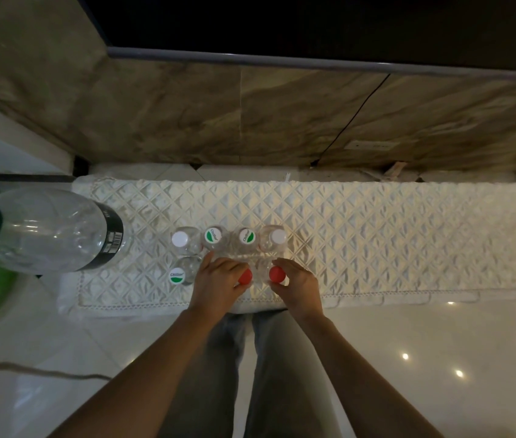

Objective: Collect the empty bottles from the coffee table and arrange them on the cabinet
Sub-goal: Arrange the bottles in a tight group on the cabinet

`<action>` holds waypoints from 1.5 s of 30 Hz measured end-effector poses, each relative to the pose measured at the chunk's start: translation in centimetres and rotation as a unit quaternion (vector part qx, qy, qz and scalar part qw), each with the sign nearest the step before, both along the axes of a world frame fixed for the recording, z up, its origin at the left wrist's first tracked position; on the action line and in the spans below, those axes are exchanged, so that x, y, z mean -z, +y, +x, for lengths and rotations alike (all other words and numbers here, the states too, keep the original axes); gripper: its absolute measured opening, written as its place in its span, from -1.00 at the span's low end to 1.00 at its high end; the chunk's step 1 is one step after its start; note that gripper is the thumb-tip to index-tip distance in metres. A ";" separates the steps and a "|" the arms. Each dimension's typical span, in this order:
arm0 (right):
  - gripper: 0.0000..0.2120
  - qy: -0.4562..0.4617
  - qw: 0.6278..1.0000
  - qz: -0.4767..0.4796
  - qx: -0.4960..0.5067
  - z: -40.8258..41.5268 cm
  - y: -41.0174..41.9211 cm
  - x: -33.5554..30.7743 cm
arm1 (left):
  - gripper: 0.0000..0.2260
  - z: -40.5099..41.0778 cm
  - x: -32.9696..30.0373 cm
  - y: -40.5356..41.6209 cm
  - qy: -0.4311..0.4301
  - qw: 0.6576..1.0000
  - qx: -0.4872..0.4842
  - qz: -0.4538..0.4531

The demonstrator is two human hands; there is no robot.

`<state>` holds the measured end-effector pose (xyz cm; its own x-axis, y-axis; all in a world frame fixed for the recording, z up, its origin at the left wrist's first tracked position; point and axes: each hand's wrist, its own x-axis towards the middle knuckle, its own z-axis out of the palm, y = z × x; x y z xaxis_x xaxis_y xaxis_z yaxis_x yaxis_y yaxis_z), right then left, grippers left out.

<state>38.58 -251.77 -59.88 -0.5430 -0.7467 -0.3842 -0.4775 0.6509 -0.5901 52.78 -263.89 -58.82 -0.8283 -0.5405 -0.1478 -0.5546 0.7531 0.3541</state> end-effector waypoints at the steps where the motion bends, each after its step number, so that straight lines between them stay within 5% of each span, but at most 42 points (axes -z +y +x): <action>1: -0.59 0.001 1.000 -0.001 0.001 0.0 0.1 0.0 | -0.73 -0.1 0.0 0.0 -0.002 1.000 0.003 -0.005; 45: -0.53 0.040 0.997 -0.039 -0.047 0.0 -0.1 -2.5 | -0.59 3.4 -1.8 -1.8 0.023 0.999 -0.018 0.018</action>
<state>38.59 -251.88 -57.41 -0.4952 -0.8223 -0.2804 -0.5829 0.5538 -0.5947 56.22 -265.74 -57.04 -0.8150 -0.5650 -0.1287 -0.5630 0.7198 0.4061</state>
